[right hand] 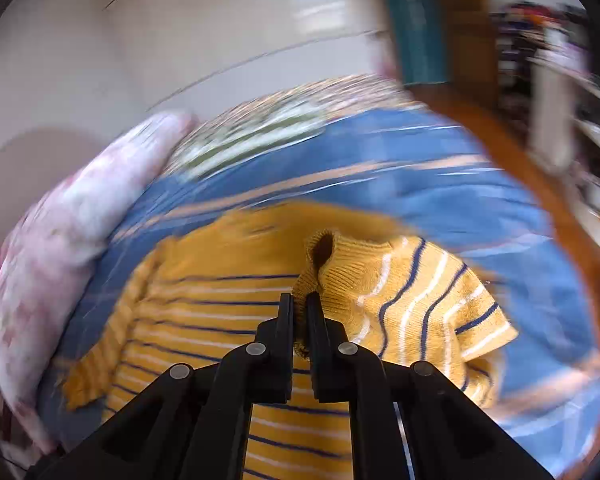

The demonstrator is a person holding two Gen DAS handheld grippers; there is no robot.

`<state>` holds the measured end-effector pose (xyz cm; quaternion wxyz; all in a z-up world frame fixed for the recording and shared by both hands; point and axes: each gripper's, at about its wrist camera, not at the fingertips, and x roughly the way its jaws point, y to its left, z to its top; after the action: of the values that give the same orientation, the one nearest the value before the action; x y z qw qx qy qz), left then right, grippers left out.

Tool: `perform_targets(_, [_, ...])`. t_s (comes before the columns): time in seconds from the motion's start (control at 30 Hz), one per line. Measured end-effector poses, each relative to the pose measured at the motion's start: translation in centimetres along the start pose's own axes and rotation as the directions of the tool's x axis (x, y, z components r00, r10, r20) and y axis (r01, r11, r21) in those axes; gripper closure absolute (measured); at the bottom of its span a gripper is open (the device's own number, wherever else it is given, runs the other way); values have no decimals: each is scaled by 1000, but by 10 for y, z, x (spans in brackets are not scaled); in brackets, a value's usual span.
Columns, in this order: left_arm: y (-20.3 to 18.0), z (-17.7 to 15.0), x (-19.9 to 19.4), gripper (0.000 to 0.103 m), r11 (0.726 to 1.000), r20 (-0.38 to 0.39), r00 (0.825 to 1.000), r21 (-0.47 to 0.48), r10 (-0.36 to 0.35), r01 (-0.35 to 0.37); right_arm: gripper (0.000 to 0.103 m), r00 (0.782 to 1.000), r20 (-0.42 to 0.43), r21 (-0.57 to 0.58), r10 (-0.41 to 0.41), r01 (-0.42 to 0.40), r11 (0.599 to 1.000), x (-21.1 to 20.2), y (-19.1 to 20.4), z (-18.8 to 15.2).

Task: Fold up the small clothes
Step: 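Fold the held sleeve across the sweater body with the right gripper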

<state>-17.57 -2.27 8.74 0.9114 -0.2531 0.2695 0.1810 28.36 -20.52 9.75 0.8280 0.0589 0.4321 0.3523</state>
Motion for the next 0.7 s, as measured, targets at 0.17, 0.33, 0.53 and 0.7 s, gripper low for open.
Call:
perform_targets(0.17, [21, -6, -6, 32, 1000, 11, 1000, -26, -2, 2, 96, 987, -140, -86, 81, -93, 992, 100, 99, -2])
perform_targets(0.33, [41, -12, -9, 32, 999, 10, 1000, -41, 15, -15, 96, 973, -228, -147, 38, -73, 986, 176, 158, -10])
perform_targets(0.53, [62, -14, -14, 31, 996, 14, 1000, -93, 18, -17, 95, 936, -331, -131, 117, -168, 977, 218, 194, -12])
perform_targets(0.7, [77, -14, -23, 31, 990, 19, 1000, -139, 21, -18, 74, 937, -293, -259, 190, -269, 928, 168, 237, -27])
